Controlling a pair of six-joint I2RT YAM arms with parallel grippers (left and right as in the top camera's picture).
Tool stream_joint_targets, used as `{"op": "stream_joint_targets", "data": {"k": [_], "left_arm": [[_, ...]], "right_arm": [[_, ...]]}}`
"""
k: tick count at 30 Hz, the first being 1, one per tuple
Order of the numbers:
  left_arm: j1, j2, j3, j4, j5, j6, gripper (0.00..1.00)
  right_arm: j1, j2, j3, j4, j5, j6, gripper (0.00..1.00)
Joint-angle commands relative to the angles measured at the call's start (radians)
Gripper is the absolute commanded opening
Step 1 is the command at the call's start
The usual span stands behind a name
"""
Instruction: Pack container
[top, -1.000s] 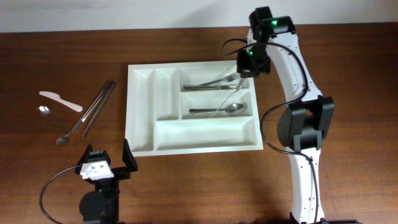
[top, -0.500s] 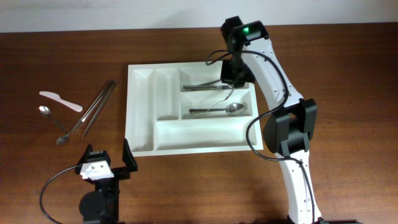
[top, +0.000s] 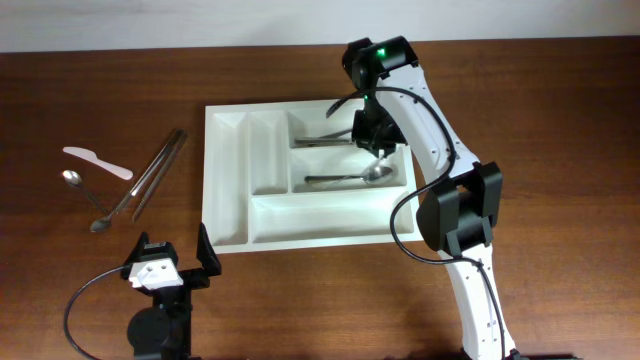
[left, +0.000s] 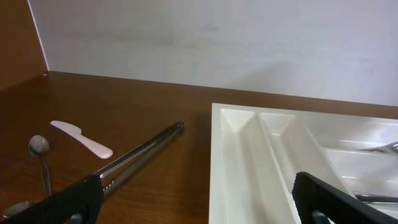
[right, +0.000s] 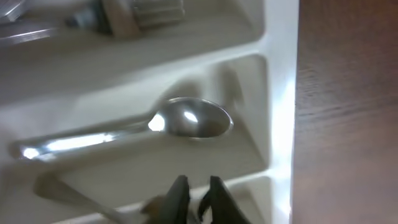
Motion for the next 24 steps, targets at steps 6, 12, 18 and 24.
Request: {"op": "stream_joint_targets", "data": {"k": [6,12,18,24], "left_arm": [[-0.004,-0.009,-0.005,-0.002,0.011,0.016,0.99],[-0.004,-0.009,-0.005,-0.002,0.011,0.016,0.99],[-0.004,-0.009,-0.005,-0.002,0.011,0.016,0.99],[-0.004,-0.009,-0.005,-0.002,0.011,0.016,0.99]], "right_arm": [[0.013,-0.040,0.014,-0.005,0.024,-0.008,0.39],[-0.010,-0.040,0.026,0.028,0.112,-0.008,0.42],[-0.130,-0.040,0.098,0.032,0.149,-0.007,0.50],[-0.323,-0.040,0.180,0.037,0.146,-0.008,0.88]]}}
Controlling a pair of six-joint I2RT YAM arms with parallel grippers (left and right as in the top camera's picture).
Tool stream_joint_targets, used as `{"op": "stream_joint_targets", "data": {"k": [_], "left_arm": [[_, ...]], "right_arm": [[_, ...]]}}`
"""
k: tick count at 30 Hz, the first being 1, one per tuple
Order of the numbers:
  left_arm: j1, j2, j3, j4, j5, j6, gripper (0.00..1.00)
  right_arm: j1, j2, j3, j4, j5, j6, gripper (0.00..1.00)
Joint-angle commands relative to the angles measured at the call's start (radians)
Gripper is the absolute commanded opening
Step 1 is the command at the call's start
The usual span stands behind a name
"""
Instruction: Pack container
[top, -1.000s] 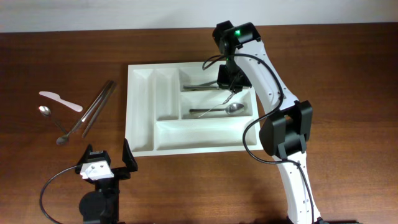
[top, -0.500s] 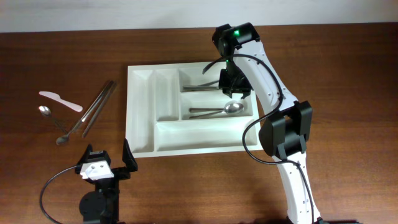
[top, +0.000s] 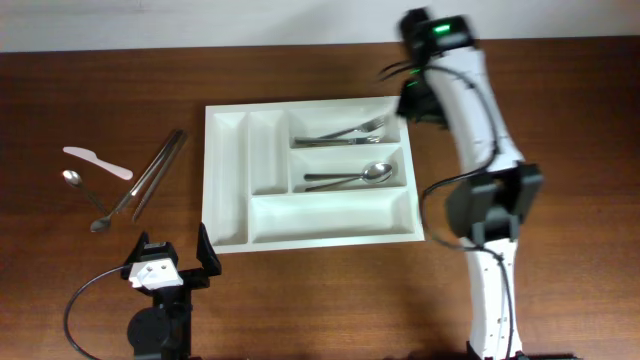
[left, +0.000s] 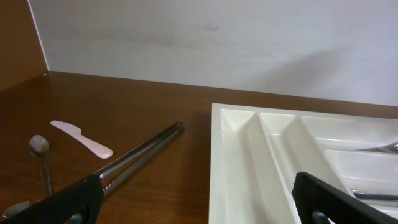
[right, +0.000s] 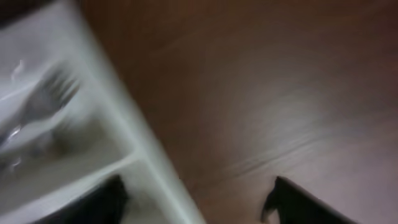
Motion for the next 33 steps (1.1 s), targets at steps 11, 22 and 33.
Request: {"op": "stream_joint_targets", "data": {"k": [11,22,33], "left_arm": [[-0.004,-0.009,-0.005,-0.002,0.011,0.016,0.99],[-0.004,-0.009,-0.005,-0.002,0.011,0.016,0.99],[-0.004,-0.009,-0.003,0.094,-0.002,-0.043,0.99]], "right_arm": [[-0.372,-0.037,0.049,0.069,0.037,-0.091,0.99],[-0.465,-0.037,0.049,0.069,-0.021,-0.092,0.99],[-0.467,-0.037,0.049,0.069,-0.021,-0.092,0.99]]}}
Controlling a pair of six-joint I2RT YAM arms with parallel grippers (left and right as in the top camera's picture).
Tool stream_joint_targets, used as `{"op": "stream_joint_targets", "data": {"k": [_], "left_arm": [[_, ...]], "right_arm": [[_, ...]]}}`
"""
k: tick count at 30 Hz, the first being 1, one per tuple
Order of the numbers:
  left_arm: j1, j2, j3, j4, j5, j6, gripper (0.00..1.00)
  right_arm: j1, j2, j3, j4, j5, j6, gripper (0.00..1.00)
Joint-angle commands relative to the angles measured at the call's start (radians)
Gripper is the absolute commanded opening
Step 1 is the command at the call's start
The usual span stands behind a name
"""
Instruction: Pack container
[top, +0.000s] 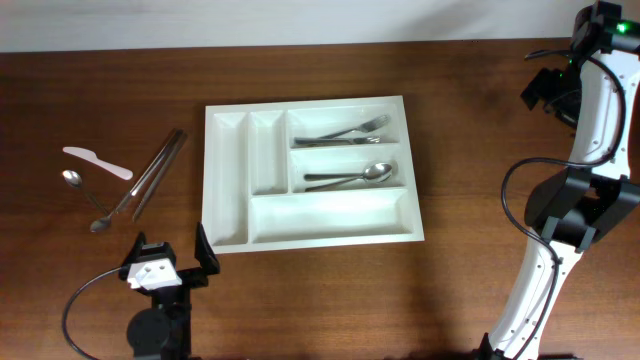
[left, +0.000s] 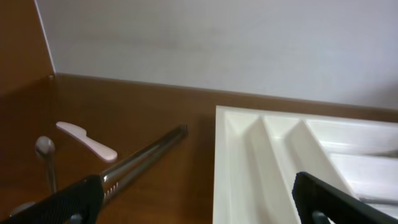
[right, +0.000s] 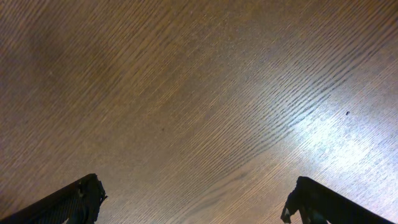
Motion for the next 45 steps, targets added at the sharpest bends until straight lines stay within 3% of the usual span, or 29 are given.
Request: {"op": "stream_joint_targets", "data": {"k": [1,6,9,18,25,32,36,45], "left_arm": [[-0.004,-0.008,0.005,0.076,0.035,-0.040,0.99],[-0.002,0.031,0.137,-0.042,-0.065,-0.027,0.99],[-0.002,0.124,0.267,-0.124,-0.124,0.071,0.99],[-0.002,0.716,0.863,-0.522,-0.156,0.104,0.99],[-0.002,1.164,1.288,-0.949,0.032,0.105,0.99],[-0.002,1.413,1.331,-1.046,0.370,0.104,0.99],[-0.002,1.516,1.331,-1.067,0.454,0.105,0.99],[0.039,1.671,1.331,-1.052,0.071,0.051,0.99]], "right_arm": [[-0.002,-0.037,0.020,0.003,-0.002,-0.005,0.99],[-0.002,-0.037,0.020,0.003,-0.002,-0.005,0.99],[-0.002,-0.037,0.020,0.003,-0.002,-0.005,0.99],[-0.002,-0.037,0.020,0.003,-0.002,-0.005,0.99],[-0.002,-0.037,0.020,0.003,-0.002,-0.005,0.99],[-0.002,-0.037,0.020,0.003,-0.002,-0.005,0.99],[-0.002,-0.037,0.020,0.003,-0.002,-0.005,0.99],[-0.002,-0.037,0.020,0.003,-0.002,-0.005,0.99]]}}
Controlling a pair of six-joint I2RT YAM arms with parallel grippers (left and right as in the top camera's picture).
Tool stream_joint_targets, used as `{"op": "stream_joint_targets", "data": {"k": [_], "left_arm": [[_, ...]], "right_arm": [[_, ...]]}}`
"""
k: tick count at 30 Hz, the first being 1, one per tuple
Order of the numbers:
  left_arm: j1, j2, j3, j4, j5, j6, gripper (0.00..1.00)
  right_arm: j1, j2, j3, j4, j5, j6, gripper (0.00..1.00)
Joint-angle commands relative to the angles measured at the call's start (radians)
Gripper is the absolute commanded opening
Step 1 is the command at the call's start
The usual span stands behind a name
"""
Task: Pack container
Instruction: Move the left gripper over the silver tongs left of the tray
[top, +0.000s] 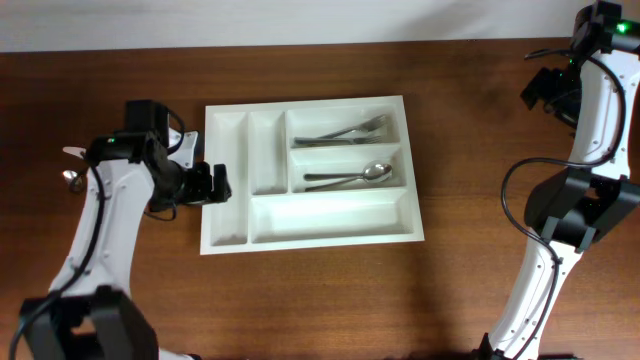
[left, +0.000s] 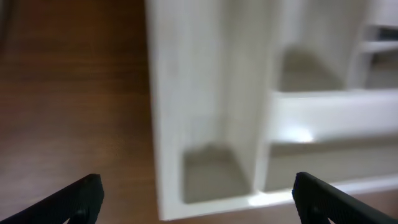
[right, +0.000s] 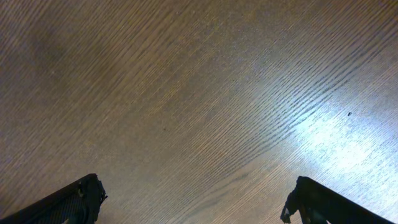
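Note:
The white cutlery tray (top: 330, 215) lies mid-table. A fork (top: 345, 131) is in its top right compartment and a spoon (top: 350, 176) in the one below. My left gripper (top: 211, 186) hovers open over the tray's left edge. In the left wrist view the left gripper (left: 194, 198) looks down on the tray's wall (left: 166, 124) and its bare left compartments, with nothing between the fingers. My right gripper (top: 541, 92) is open at the far right back of the table, and the right gripper (right: 196, 199) sees only wood. A white plastic knife (top: 72, 152) and a small spoon (top: 69, 178) peek out beside the left arm.
The left arm (top: 105, 215) covers the table left of the tray, so the tongs there are hidden. The right arm (top: 600, 90) stands along the right edge. Bare brown wood (top: 480, 180) lies between tray and right arm.
My left arm has risen from its rest at the front edge, and its open gripper now hangs over the tray's left edge. It now covers the tongs. The right arm has not moved.
My right gripper was shut low in the tray by the fork and spoon. It then stood open at the tray's back right corner, then far right over bare wood, where it stays. The left arm rested at the front until now.

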Motion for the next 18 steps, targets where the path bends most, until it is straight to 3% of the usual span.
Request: {"op": "stream_joint_targets", "data": {"k": [1,7,13,18], "left_arm": [[0.042,0.036,0.016,0.014,-0.221,-0.025,0.99],[0.115,0.040,0.016,0.107,-0.414,-0.025,0.99],[0.171,0.042,0.016,0.301,-0.415,-0.023,0.99],[0.173,0.053,0.016,0.427,-0.440,0.052,0.99]], "right_arm": [[-0.002,-0.037,0.020,0.000,0.002,-0.003,0.99],[-0.002,-0.037,0.020,0.000,0.002,-0.003,0.99],[-0.002,-0.037,0.020,0.000,0.002,-0.003,0.99],[-0.002,-0.037,0.020,0.000,0.002,-0.003,0.99]]}}
